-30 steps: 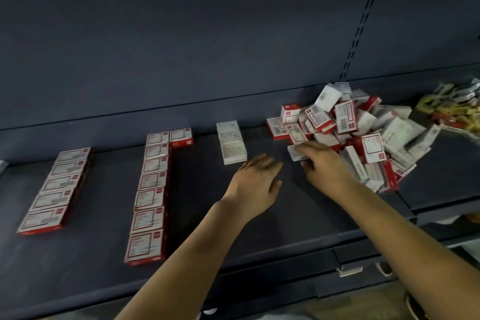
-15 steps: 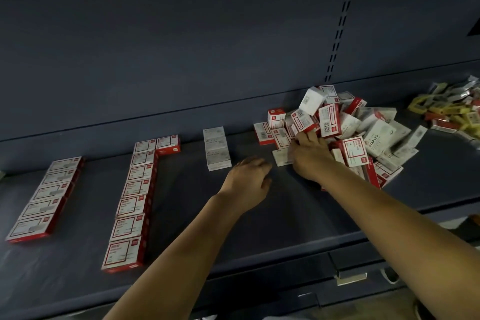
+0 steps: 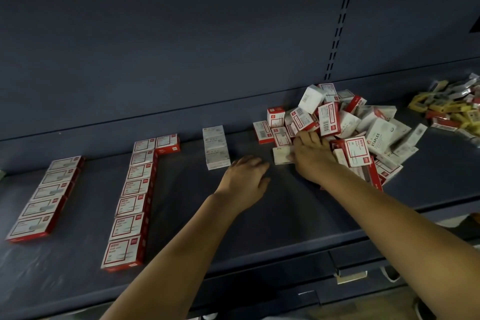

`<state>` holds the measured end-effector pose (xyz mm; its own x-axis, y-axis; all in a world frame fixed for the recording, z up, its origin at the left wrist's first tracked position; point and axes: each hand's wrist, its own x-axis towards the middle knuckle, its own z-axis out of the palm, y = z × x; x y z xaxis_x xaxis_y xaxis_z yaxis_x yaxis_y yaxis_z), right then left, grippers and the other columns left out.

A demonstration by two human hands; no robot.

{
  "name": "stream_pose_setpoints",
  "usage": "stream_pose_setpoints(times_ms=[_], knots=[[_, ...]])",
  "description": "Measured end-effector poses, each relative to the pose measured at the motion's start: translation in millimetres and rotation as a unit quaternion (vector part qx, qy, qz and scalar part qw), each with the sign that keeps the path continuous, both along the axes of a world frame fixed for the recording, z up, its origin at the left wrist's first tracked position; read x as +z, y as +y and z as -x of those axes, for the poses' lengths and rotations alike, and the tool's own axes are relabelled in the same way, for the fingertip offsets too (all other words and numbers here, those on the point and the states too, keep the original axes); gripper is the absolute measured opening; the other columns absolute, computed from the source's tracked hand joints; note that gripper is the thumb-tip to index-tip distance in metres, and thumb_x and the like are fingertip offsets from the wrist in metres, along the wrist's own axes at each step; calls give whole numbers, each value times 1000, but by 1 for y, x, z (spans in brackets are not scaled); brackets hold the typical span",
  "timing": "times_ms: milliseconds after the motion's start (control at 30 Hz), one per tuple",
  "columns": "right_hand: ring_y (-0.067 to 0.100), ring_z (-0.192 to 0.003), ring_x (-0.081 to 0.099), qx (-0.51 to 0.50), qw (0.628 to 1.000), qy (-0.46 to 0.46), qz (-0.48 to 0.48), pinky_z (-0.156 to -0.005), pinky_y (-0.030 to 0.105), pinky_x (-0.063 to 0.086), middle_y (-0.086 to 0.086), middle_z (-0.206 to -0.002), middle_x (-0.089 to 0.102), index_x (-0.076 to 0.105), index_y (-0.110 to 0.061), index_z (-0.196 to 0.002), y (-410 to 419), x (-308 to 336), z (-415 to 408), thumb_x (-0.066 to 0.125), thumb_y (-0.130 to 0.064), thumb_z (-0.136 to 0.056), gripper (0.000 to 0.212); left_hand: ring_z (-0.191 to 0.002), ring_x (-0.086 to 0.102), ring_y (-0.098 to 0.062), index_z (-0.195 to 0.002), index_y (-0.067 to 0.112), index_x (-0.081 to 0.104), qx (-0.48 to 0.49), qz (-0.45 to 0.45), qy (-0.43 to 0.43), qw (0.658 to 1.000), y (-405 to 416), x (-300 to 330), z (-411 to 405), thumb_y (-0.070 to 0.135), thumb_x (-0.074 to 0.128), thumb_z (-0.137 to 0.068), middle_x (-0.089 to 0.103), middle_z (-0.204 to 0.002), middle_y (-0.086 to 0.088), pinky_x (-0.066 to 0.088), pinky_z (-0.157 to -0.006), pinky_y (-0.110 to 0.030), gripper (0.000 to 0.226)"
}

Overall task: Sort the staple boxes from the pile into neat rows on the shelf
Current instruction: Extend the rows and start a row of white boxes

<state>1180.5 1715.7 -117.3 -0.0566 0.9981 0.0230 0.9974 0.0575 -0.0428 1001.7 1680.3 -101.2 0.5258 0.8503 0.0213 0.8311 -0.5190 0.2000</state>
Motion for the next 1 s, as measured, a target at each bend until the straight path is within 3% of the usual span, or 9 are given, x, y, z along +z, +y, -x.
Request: stream_pose_setpoints(times_ms=[200,500,567,667,767,833,933,1000], knots=[[25,-124,33,15,999,23,-40,-102,37,29,9,-135,39,38,-9,-131,-6,5,-3,54,-36,-91,51,-134,30,-18,-138,14,42,-8,-9,-4,1000,-2,-2,6,29,41,-98,42,-142,-2,22,-109,-28,43],[21,-114,46,36,991,122,-36,-94,32,38,6,-121,54,53,-13,-113,-11,17,-4,64,-25,-86,32,-134,32,-16,-140,16,41,-1,-4,-22,1000,5,-1,19,29,43,-97,42,-143,-2,25,-109,-29,45],[19,-110,51,35,984,170,-35,-89,28,40,4,-117,57,55,-14,-105,-9,18,-4,65,-21,-85,23,-131,37,-15,-138,15,43,-1,7,-56,998,6,1,22,28,44,-97,45,-141,-2,27,-106,-25,43],[18,-104,54,27,969,242,-39,-82,25,40,1,-107,59,57,-12,-98,-7,21,0,64,-18,-86,14,-119,49,-9,-132,17,51,38,49,-189,980,6,2,26,24,49,-96,54,-132,2,35,-94,-13,37],[14,-95,56,35,944,324,-40,-78,24,41,-2,-97,61,61,-11,-92,-7,27,5,63,-16,-87,7,-104,56,-1,-121,18,61,113,86,-344,928,4,1,27,17,55,-94,63,-117,4,40,-84,-4,28],[12,-90,58,39,921,383,-56,-79,24,45,-2,-92,63,64,-13,-89,-10,31,11,63,-15,-86,4,-100,59,-4,-111,17,65,184,140,-458,858,4,5,26,11,59,-91,66,-110,1,46,-87,-12,22],[2,-81,57,37,890,448,-78,-69,7,42,-7,-85,63,65,-12,-88,-18,38,22,60,-14,-89,5,-102,62,-17,-108,16,63,256,279,-568,731,2,13,24,8,59,-89,66,-107,-7,51,-92,-33,21],[-1,-78,56,31,875,475,-89,-64,4,41,-8,-83,62,66,-11,-88,-22,40,28,60,-14,-89,7,-102,63,-22,-104,15,61,256,329,-592,689,-1,15,24,9,57,-91,66,-108,-11,51,-92,-38,15]])
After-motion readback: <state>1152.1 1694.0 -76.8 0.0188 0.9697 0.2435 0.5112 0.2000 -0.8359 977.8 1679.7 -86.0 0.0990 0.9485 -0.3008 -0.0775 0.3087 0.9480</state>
